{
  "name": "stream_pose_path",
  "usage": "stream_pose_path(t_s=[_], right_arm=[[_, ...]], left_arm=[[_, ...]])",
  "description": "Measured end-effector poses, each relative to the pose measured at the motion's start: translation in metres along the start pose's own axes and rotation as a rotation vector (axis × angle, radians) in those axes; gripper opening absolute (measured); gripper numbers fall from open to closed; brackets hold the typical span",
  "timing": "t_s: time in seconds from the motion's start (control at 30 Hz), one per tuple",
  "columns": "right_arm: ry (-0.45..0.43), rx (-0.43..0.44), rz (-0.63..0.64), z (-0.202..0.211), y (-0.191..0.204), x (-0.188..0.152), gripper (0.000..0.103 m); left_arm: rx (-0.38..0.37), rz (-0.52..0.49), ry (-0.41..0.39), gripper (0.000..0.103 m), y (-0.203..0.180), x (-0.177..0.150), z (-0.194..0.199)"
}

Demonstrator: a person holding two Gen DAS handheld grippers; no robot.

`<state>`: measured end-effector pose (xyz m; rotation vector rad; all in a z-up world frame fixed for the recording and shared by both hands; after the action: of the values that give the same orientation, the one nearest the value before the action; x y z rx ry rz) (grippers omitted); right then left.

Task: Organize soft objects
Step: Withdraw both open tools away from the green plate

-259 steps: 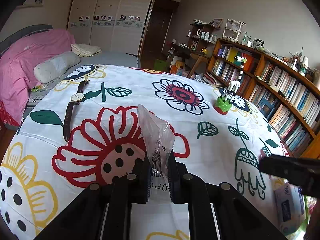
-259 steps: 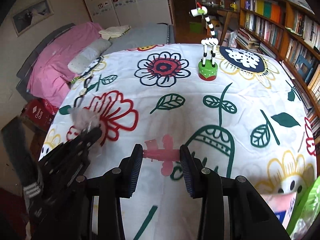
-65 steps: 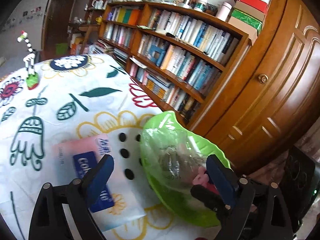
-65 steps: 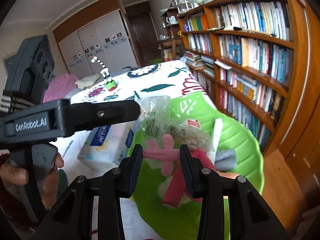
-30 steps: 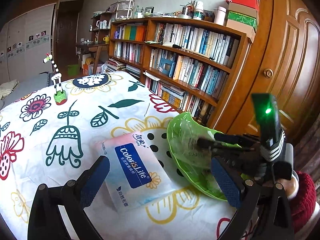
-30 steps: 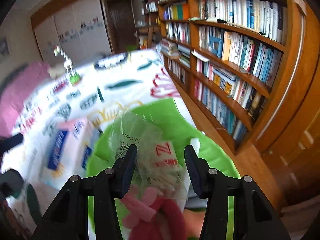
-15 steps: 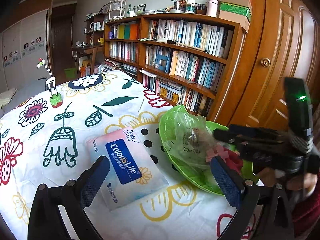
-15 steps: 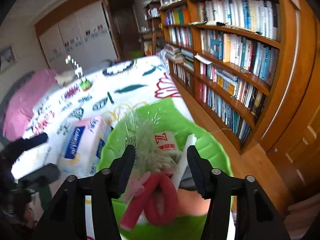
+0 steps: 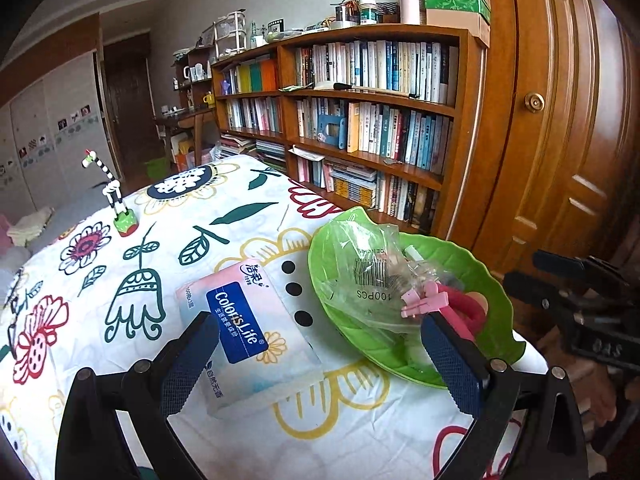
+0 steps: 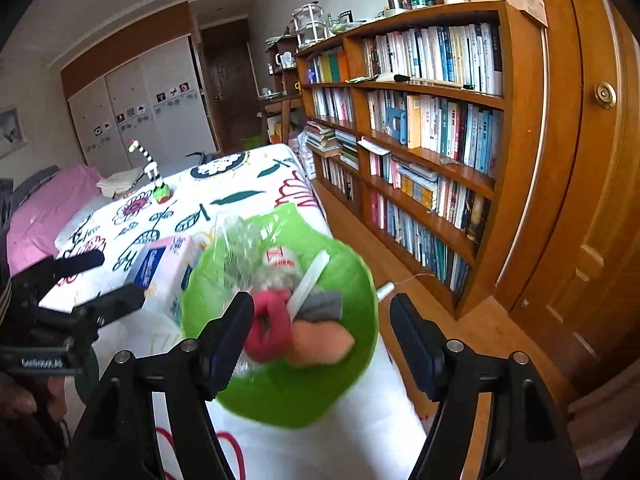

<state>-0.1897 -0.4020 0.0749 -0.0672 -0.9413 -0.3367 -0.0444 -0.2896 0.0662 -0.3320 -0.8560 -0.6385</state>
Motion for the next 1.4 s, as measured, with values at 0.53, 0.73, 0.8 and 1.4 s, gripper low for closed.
stream_pose_path(t_s=[0.53, 0.73, 0.8, 1.4], right_arm=[[-0.039, 0.009, 0.074, 0.019, 0.017, -0.016, 0.088], [-0.042, -0.006, 0.088, 0.022, 0.022, -0.016, 0.099], [-0.044, -0.017, 0.096, 0.023, 0.023, -0.016, 0.100], [-0.043, -0.073, 0.246, 0.016, 0.046, -0.030, 0.103]], left_arm=[[0.117, -0.001, -0.004, 0.103, -0.002, -0.008, 0.006], [0.135, -0.017, 0.002, 0.103, -0.005, -0.011, 0.008], [0.143, -0.016, 0.003, 0.103, -0.004, -0.012, 0.008], [0.213, -0.024, 0.010, 0.103, 0.003, -0.016, 0.005]])
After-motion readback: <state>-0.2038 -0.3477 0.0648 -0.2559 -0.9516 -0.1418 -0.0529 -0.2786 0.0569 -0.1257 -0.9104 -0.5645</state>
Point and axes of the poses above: each gripper's, at about its wrist camera, not at the fingertips, and z roughly against the way its jaws point, y to its left, x to its top, the point moved 3 cm from there along -z, roughly the way its jaws point, and after that the axes turned 5 degrees about z, right-handed, at the moved point
